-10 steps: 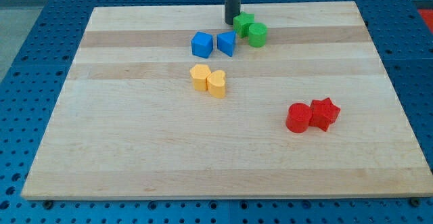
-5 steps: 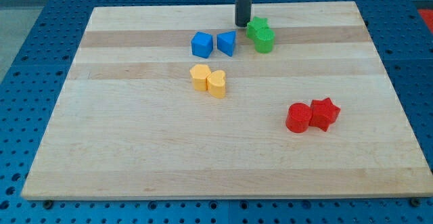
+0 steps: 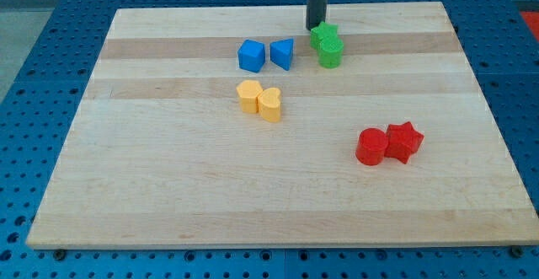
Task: Move the green blocks right to the blue blocks
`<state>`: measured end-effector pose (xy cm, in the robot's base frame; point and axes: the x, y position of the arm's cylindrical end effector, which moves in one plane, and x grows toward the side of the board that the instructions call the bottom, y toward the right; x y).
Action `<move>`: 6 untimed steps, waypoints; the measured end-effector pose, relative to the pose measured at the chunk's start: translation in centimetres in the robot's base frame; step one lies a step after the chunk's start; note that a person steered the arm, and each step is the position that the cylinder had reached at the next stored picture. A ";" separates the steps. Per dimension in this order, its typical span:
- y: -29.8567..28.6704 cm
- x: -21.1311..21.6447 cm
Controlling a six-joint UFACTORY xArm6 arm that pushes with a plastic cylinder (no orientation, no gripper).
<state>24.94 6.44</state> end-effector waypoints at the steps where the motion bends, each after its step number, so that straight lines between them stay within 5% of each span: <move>1: 0.1 0.9; 6: -3.8 4.9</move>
<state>29.81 2.59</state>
